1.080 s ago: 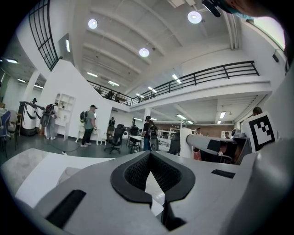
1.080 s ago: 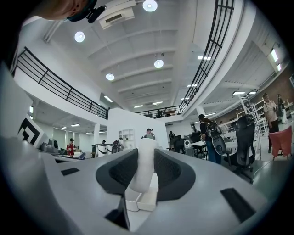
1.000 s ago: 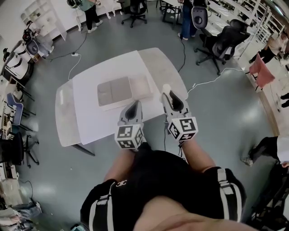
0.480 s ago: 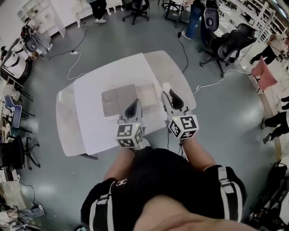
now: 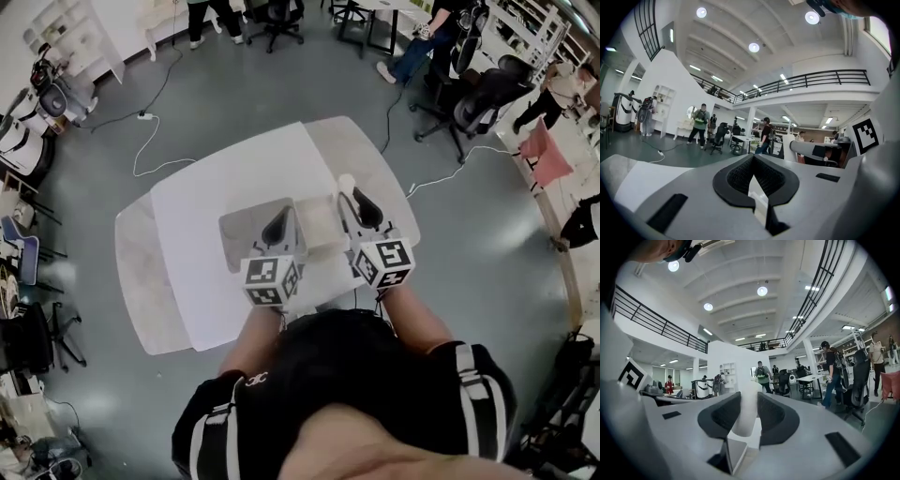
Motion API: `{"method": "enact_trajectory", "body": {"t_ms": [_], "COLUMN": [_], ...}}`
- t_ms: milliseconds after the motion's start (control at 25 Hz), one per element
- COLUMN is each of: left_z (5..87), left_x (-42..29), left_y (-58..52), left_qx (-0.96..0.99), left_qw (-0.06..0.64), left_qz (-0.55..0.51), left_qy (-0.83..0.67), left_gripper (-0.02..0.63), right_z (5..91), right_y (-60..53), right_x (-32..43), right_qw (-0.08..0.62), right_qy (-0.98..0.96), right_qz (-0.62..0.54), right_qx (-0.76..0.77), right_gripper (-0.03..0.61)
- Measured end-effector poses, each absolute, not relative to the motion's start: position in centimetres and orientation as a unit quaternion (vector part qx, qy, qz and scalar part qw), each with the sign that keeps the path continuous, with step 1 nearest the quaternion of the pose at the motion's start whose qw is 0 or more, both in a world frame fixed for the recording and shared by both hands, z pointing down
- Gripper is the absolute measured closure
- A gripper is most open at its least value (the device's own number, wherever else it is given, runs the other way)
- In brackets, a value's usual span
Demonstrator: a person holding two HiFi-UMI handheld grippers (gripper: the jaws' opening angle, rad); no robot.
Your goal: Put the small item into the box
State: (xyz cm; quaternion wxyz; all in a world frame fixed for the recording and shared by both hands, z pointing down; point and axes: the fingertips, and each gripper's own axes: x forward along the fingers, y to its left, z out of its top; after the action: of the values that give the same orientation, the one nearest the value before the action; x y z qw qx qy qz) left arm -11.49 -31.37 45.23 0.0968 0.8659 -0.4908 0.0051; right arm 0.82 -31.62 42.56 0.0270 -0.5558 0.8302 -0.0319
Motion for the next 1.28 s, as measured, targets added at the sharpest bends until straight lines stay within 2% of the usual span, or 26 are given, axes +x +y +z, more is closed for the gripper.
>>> {"method": "enact_trajectory", "body": {"t_ms": [800,1280], "left_z": [46.3,46.3], "left_x": [-11.7,-13.4], "left_y": [-35.6,-35.4], "left_qx": [0.816,0.783], "left_qw": [0.115,0.116], "left_qz": [0.024,0.034], "left_qy": [-0.566,-0.610], "left_gripper": [0.609,0.609], "right_z": [52.3,61.0], "right_y": [-38.9,-40.5], "right_x": [-0.4,-1.4], "right_qw": [-0.087,-0.206], "right_qy": [0.873,0.870], "right_qz": [-0.106,-0.150], "right_qx": [-0.467,-0.421], "right_gripper": [0.472,0.472]}}
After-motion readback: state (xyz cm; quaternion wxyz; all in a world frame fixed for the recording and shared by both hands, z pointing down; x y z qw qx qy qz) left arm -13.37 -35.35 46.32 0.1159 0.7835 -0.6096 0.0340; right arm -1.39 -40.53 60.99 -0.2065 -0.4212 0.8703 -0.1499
